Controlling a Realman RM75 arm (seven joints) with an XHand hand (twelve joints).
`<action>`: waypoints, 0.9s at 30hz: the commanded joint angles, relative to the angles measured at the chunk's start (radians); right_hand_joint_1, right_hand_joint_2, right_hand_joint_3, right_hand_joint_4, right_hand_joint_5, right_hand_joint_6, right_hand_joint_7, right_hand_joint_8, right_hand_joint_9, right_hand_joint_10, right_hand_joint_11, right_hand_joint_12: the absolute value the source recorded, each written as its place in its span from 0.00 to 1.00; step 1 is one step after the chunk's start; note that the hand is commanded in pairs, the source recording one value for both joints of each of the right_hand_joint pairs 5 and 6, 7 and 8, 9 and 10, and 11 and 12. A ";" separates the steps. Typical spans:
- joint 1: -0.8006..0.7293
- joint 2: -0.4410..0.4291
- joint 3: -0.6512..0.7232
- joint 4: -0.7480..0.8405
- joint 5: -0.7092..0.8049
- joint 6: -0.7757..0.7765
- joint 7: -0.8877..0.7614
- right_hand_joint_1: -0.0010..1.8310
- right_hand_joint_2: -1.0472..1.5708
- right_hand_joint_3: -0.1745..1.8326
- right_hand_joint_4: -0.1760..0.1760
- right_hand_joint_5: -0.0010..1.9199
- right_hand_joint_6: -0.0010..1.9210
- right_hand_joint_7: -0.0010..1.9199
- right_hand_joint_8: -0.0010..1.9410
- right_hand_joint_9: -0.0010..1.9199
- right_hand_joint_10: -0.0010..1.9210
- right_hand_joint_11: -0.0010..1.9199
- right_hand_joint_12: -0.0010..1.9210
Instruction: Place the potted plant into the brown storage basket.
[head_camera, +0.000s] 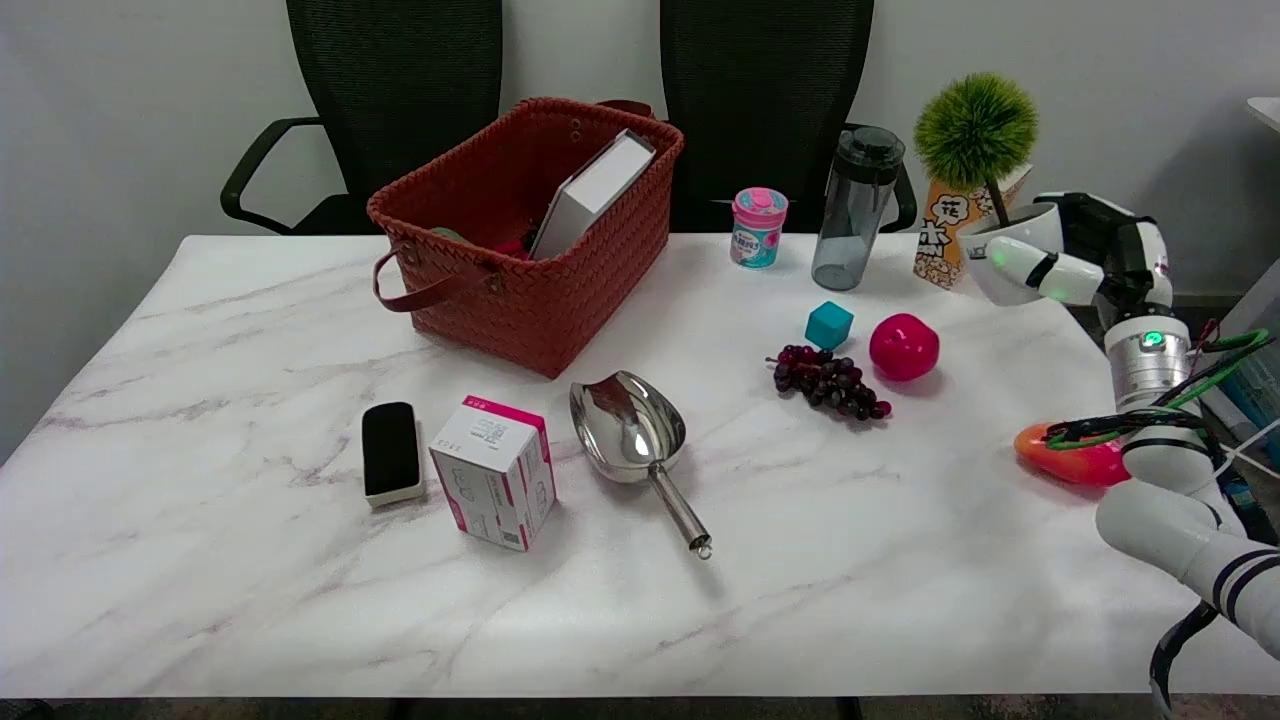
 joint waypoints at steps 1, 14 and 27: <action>0.020 0.037 0.079 0.136 -0.089 -0.044 0.050 0.65 0.65 0.37 0.50 0.39 0.39 0.58 0.58 0.54 0.54 0.35 0.35; 0.242 0.069 0.067 0.250 -0.286 -0.295 0.115 0.65 0.66 0.37 0.50 0.40 0.40 0.59 0.58 0.54 0.54 0.35 0.35; 0.501 0.077 -0.078 0.322 -0.431 -0.492 0.257 0.65 0.66 0.37 0.50 0.41 0.41 0.60 0.59 0.54 0.54 0.34 0.34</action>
